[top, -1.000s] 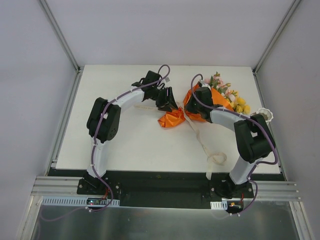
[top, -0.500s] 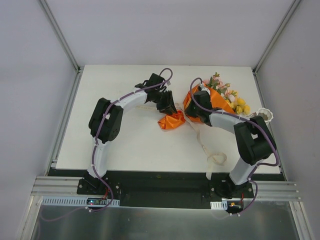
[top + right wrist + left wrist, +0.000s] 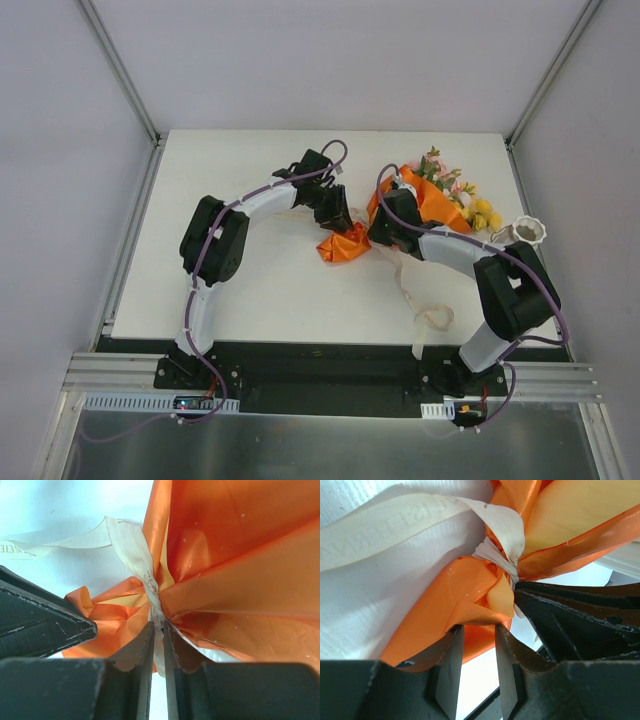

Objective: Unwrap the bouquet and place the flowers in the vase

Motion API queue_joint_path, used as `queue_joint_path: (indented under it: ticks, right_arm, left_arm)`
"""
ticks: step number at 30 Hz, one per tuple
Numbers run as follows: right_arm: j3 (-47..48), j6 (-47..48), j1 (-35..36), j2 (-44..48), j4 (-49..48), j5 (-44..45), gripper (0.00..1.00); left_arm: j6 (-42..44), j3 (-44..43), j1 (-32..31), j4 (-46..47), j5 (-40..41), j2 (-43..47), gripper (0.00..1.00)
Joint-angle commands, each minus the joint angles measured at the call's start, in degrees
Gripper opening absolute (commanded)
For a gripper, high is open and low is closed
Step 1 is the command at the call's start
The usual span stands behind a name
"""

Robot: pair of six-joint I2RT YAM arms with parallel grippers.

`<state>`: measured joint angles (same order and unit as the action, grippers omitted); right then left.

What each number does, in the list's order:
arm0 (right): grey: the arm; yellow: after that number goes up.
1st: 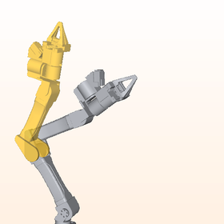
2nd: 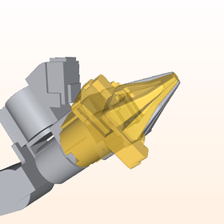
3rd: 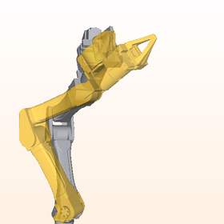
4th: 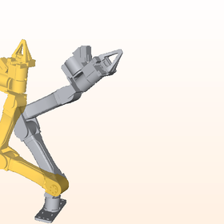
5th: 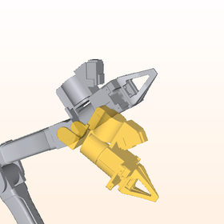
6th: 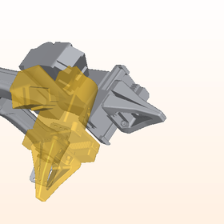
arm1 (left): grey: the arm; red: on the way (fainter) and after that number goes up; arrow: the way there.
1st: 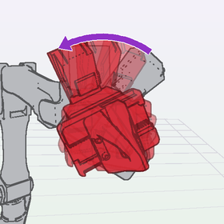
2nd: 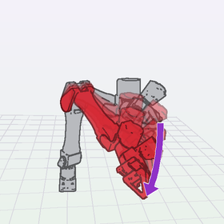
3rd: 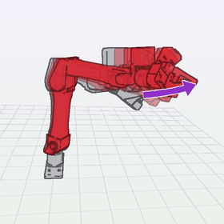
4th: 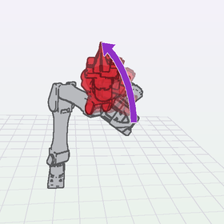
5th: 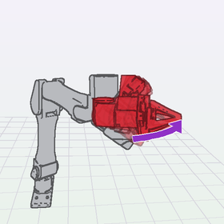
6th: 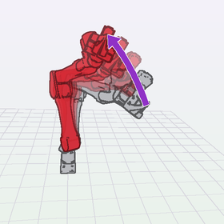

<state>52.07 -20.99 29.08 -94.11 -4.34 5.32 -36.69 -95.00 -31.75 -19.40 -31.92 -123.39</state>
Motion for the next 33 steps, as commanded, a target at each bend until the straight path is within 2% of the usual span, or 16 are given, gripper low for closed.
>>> queue_joint_path:
  ticks: [1, 5, 8, 10, 13, 16, 18, 23, 33]
  right_arm:
    - [0.5, -2.1, 0.4, 0.9, 3.3, -3.2, 0.15]
    - [-2.3, -5.0, 0.4, 1.7, 1.1, -7.8, 0.11]
    - [-1.2, -2.6, 0.0, 4.0, 3.9, -3.9, 0.11]
    - [0.4, 1.1, -0.3, 5.9, 6.8, -0.9, 0.15]
    - [2.1, 5.8, -0.5, 7.0, 7.4, -1.0, 0.21]
    - [3.5, 7.4, -0.5, 6.7, 7.6, -0.8, 0.23]
    - [4.4, 8.0, -0.5, 5.7, 8.0, -1.1, 0.22]
    - [6.6, 10.0, -0.4, 2.6, 9.0, 0.0, 0.13]
    - [9.9, 13.1, -0.3, -1.2, 9.3, -0.3, 0.14]
  left_arm:
    - [0.1, -0.2, -0.7, -0.4, 1.4, 0.1, 0.3]
    - [0.1, -0.3, -0.7, -0.5, 1.5, 0.3, 0.3]
    - [0.1, 0.1, -0.8, -0.5, 1.2, 0.3, 0.3]
    - [0.3, 0.2, -0.9, -0.4, 1.3, 0.5, 0.3]
    - [0.1, 0.0, -0.9, -0.5, 1.2, 0.4, 0.3]
    - [0.0, -0.2, -1.0, -0.5, 1.0, 0.0, 0.3]
    - [-0.1, -0.3, -1.2, -0.5, 0.9, -0.2, 0.3]
    - [0.0, -0.3, -1.5, -0.5, 0.9, 0.0, 0.3]
    - [0.0, -0.4, -1.6, -0.3, 0.5, -0.3, 0.3]
